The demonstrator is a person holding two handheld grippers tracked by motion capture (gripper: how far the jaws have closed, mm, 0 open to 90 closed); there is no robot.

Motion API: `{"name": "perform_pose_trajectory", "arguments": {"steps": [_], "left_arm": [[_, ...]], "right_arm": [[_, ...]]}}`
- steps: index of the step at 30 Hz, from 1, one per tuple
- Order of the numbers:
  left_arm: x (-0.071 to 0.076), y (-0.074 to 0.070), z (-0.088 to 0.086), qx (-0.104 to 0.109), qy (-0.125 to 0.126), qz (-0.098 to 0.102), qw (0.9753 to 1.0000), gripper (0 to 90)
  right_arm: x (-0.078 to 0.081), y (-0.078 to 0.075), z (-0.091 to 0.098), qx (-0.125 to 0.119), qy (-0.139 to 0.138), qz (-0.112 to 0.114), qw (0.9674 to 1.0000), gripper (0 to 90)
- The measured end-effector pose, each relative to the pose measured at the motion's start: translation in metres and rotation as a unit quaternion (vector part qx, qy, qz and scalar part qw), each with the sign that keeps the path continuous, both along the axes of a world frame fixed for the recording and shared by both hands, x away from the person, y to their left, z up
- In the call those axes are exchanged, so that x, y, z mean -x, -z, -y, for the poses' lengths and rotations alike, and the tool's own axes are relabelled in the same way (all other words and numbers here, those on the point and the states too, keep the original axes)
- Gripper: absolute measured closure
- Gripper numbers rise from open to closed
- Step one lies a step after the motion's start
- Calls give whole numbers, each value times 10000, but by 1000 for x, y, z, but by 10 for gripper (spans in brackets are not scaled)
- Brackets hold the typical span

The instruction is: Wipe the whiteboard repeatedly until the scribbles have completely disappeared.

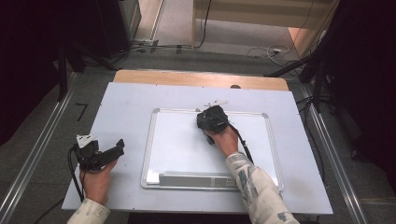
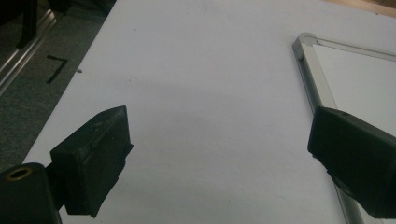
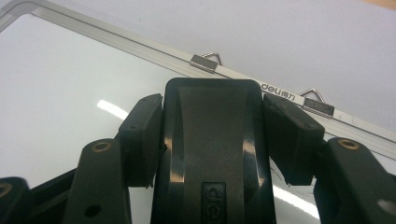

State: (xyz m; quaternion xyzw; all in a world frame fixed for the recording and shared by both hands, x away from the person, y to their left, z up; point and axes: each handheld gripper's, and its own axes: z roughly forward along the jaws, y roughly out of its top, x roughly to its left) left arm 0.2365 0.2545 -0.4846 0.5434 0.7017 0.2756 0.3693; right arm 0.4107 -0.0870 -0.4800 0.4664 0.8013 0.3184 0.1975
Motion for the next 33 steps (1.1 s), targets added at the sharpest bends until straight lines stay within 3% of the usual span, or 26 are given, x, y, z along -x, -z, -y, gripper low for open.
{"name": "perform_pose_trajectory", "arguments": {"steps": [16,22,33], "left_arm": [[0,0,1,-3,18,8,10000,63],[0,0,0,5,7,9,10000,63],[0,0,1,-26,21,-10,10000,63]], "right_arm": [[12,1,-30,52,-389,40,9992,393],[9,0,-24,83,-324,13,9994,393],[2,-1,8,79,2,-18,10000,393]]}}
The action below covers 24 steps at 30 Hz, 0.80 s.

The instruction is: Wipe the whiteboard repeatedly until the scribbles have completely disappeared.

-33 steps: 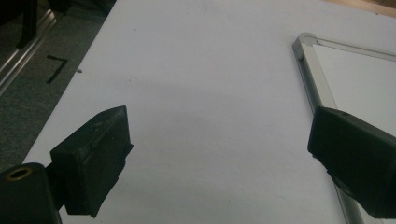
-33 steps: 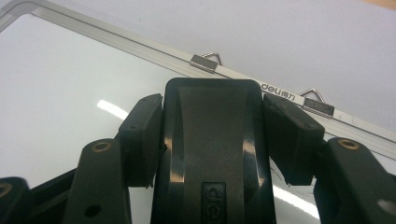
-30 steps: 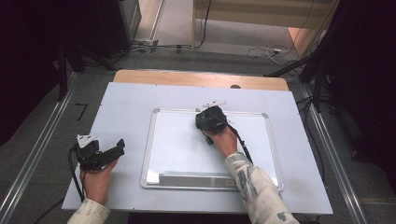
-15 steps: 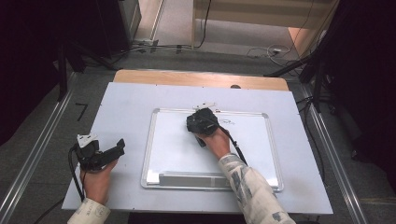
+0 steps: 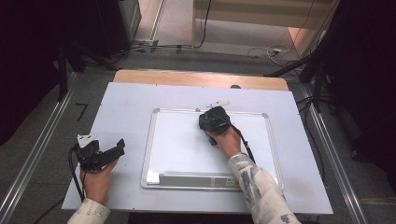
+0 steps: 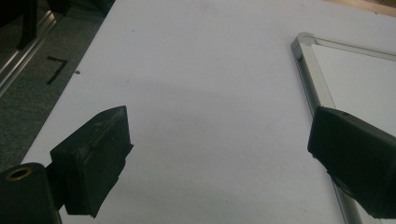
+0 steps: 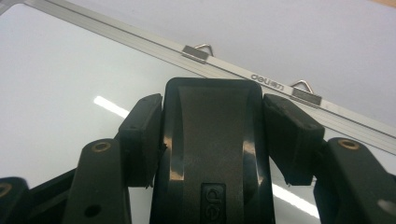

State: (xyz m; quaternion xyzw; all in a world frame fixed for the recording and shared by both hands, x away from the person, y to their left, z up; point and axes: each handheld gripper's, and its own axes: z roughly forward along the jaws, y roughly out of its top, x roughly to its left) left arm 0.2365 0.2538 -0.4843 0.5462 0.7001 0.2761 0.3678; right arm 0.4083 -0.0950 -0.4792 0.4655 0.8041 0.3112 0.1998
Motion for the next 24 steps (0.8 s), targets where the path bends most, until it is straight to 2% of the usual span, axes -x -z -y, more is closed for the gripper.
{"name": "perform_pose_trajectory", "arguments": {"steps": [6,10,19,24], "left_arm": [[0,0,0,1,-2,-5,10000,63],[-1,0,1,-15,8,-4,10000,63],[-1,0,1,5,0,10,10000,63],[0,1,-1,20,-18,3,10000,63]], "right_arm": [[-2,0,10,-22,155,-20,9999,393],[-1,0,8,10,230,-3,9997,393],[4,1,-20,-3,-19,12,10000,392],[3,0,-17,-24,-17,-30,10000,393]]}}
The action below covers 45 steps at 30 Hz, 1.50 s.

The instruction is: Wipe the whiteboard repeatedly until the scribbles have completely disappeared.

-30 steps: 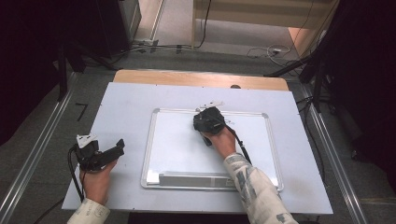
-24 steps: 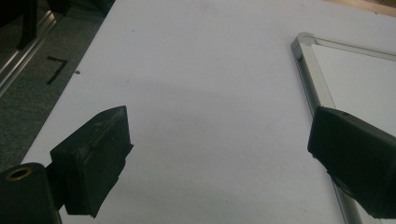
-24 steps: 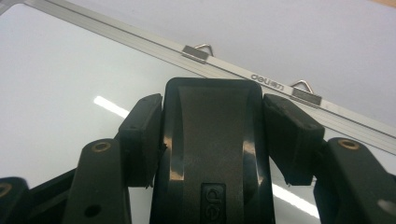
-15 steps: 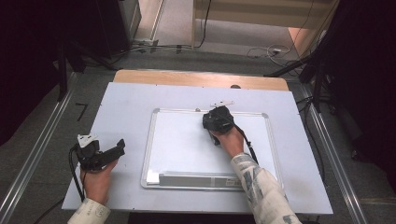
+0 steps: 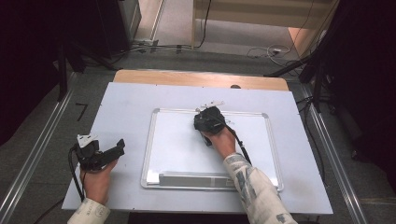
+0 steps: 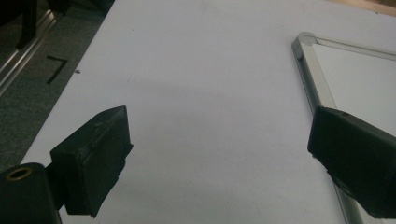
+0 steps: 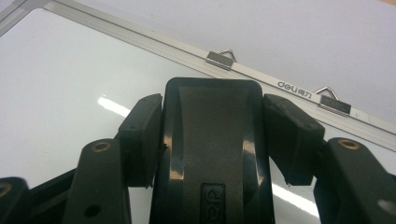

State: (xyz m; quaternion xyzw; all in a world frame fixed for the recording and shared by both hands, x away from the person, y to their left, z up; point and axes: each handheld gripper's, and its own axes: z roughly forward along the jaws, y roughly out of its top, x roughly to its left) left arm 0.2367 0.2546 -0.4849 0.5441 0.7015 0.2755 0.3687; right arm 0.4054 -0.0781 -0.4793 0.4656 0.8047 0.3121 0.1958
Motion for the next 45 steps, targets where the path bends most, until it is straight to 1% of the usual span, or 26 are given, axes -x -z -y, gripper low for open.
{"name": "perform_pose_trajectory", "arguments": {"steps": [2,10,30,45], "left_arm": [[1,0,0,0,-2,7,10000,63],[0,0,1,-29,6,-2,10000,63],[1,0,0,-26,-7,-5,10000,63],[1,0,0,-29,-16,-10,10000,63]], "right_arm": [[-1,0,4,10,1,-1,10000,392],[-3,-1,27,6,156,-34,9999,391],[-8,-2,65,-9,456,-58,9989,391],[-11,-2,93,-17,716,-79,9974,390]]}}
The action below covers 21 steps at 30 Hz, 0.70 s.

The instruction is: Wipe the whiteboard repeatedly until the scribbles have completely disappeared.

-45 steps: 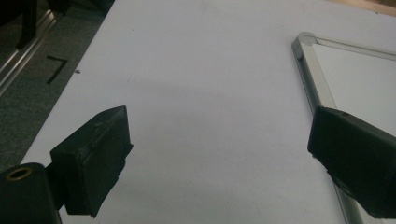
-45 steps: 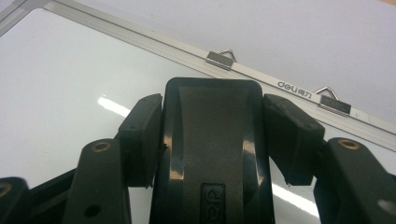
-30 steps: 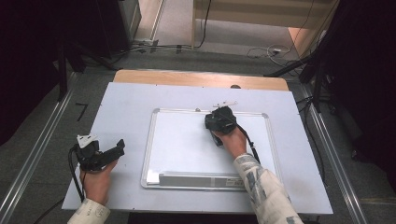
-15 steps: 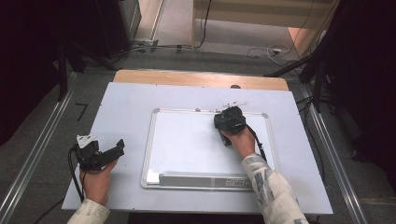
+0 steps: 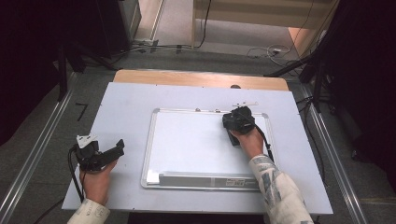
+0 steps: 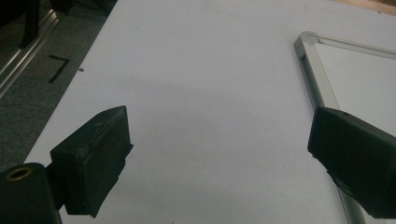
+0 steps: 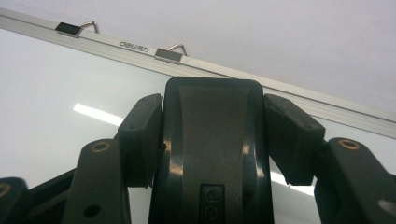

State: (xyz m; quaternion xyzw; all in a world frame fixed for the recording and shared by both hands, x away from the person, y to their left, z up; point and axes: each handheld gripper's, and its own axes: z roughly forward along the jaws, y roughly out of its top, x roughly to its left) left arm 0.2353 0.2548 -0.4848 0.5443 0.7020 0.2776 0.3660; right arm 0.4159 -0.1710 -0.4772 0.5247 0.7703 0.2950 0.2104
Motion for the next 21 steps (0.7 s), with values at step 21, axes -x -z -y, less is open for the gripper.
{"name": "perform_pose_trajectory", "arguments": {"steps": [21], "left_arm": [[0,0,0,2,-21,2,10000,63]], "right_arm": [[-3,-1,45,30,453,-4,9990,389]]}}
